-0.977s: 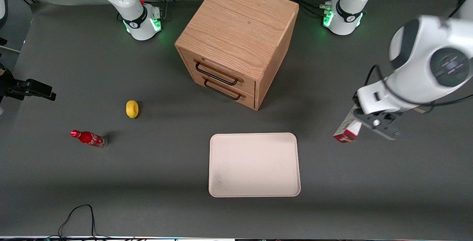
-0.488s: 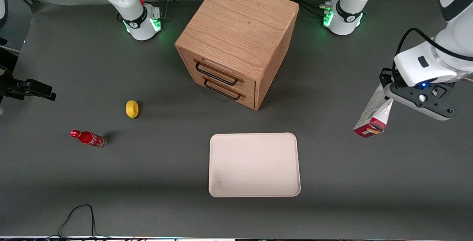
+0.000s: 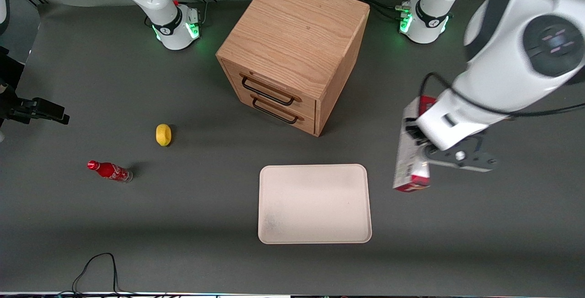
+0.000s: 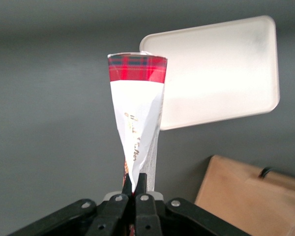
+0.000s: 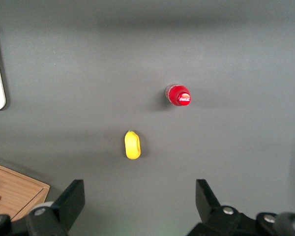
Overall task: Place red cookie box on tray
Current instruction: 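Lift the cookie box upright with the left gripper, then carry the box over the white tray and lower it onto it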
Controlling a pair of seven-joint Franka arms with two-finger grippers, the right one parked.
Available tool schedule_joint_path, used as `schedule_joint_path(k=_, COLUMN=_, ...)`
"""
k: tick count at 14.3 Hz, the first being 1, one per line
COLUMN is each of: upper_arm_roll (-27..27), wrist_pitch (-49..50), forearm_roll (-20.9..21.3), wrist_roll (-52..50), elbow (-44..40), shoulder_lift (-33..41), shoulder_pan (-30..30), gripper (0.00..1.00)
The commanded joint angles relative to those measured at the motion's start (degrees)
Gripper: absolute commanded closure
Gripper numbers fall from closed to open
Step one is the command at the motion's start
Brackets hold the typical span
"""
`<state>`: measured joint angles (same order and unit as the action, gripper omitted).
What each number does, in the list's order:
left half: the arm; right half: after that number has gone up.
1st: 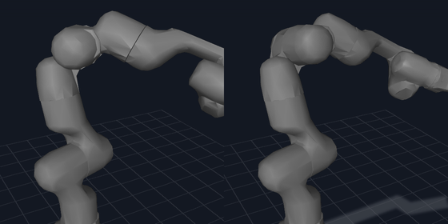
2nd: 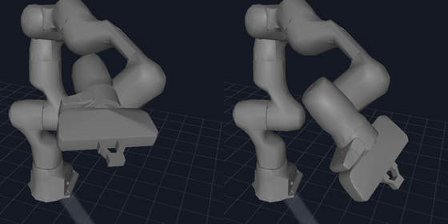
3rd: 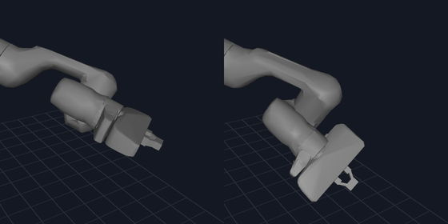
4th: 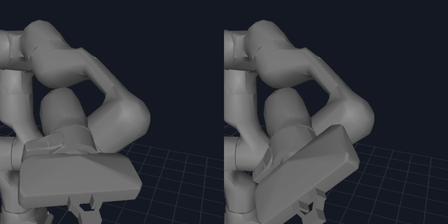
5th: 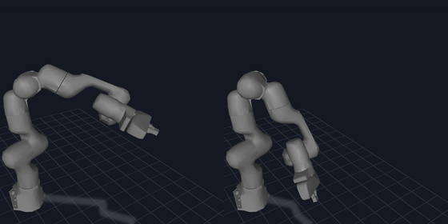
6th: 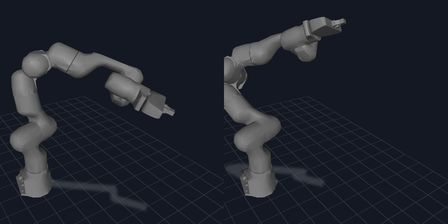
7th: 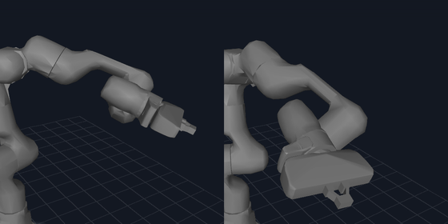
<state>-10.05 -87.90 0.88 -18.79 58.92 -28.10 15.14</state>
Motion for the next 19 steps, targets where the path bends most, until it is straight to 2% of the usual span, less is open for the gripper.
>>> schedule_joint_path(k=1, upper_arm_roll=-0.31, wrist_pitch=-0.95, forearm_roll=0.0, wrist_roll=-12.63, elbow=-8.38, shoulder_lift=-5.99, shoulder_pan=3.49, gripper=1.0)
schedule_joint_path(k=4, upper_arm_roll=0.38, wrist_pitch=-2.8, forearm_roll=0.0, wrist_roll=-16.88, elbow=-7.69, shoulder_lift=-6.97, shoulder_pan=5.33, gripper=1.0)
schedule_joint_path(k=6, upper_arm_roll=0.47, wrist_pitch=-3.5, forearm_roll=0.35, wrist_roll=-18.04, elbow=-7.68, shoulder_lift=-10.46, shoulder_pan=5.16, gripper=1.0)
schedule_joint_path(k=15, upper_arm_roll=0.82, wrist_pitch=-20.27, forearm_roll=8.42, wrist_roll=-14.17, elbow=-2.42, shoulder_lift=-23.04, shoulder_pan=4.99, gripper=1.0)
schedule_joint_path(k=19, upper_arm_roll=0.82, wrist_pitch=-25.57, forearm_roll=9.76, wrist_roll=-14.26, elbow=-0.3, shoulder_lift=-25.16, shoulder_pan=5.16, gripper=1.0)
